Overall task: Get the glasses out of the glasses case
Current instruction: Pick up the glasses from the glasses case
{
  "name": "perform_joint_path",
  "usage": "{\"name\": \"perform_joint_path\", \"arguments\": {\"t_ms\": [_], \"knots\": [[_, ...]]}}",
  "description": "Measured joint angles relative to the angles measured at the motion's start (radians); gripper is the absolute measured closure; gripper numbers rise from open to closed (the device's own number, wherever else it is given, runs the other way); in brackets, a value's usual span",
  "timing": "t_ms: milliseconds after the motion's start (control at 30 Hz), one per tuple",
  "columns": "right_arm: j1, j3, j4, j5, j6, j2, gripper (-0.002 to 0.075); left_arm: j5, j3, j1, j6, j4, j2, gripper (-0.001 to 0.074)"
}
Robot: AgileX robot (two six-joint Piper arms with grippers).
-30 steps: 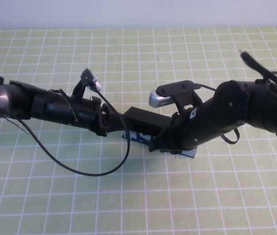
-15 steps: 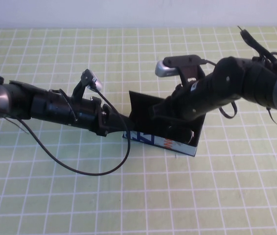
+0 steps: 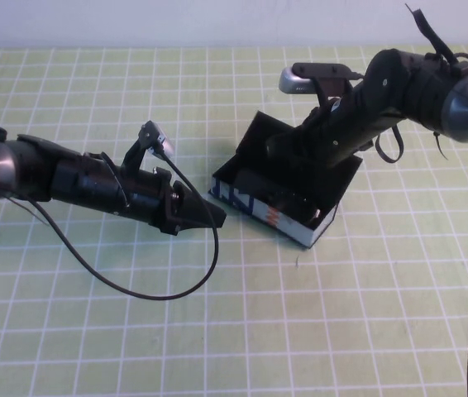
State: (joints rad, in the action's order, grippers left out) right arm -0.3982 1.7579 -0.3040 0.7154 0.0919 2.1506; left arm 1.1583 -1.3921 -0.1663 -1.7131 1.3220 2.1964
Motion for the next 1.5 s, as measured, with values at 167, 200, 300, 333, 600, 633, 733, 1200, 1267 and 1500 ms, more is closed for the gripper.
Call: {"name": "perform_joint_path", "arguments": {"t_ms": [167,200,300,333,600,633,733,1200,1267,1500], "knots": [[0.02,0.078,0.007,0.059,-0.01,0.079,0.0742,0.0,0.0,0.0,0.004,-0.002,0.0,0.0739],[0.022,0.09,0.009,0.073,-0.013,0.091,0.0742,0.0,0.0,0.0,0.004,-0.004,0.0,0.0739],[0.025,0.106,0.013,0.109,-0.019,0.11,0.0742,0.0,0.0,0.0,0.004,-0.004,0.0,0.0739],[0.025,0.108,0.013,0.111,-0.02,0.111,0.0742,0.0,0.0,0.0,0.004,-0.004,0.0,0.0739],[0.018,0.108,0.022,0.15,-0.011,0.101,0.0742,0.0,0.0,0.0,0.004,-0.004,0.0,0.0739],[0.013,0.108,0.022,0.153,-0.007,0.097,0.0742,0.0,0.0,0.0,0.004,-0.004,0.0,0.0739],[-0.013,0.11,0.028,0.16,0.008,0.08,0.0742,0.0,0.0,0.0,0.0,-0.004,0.0,0.0739],[-0.107,0.117,0.043,0.181,0.019,0.061,0.0742,-0.014,0.0,0.049,0.015,-0.006,-0.087,0.0739],[-0.119,0.117,0.044,0.188,0.019,0.061,0.0742,-0.035,0.0,0.049,0.015,-0.004,-0.087,0.0739],[-0.174,0.117,0.059,0.223,0.021,0.061,0.0742,-0.076,0.0,0.049,-0.039,0.108,-0.087,0.0739]]}}
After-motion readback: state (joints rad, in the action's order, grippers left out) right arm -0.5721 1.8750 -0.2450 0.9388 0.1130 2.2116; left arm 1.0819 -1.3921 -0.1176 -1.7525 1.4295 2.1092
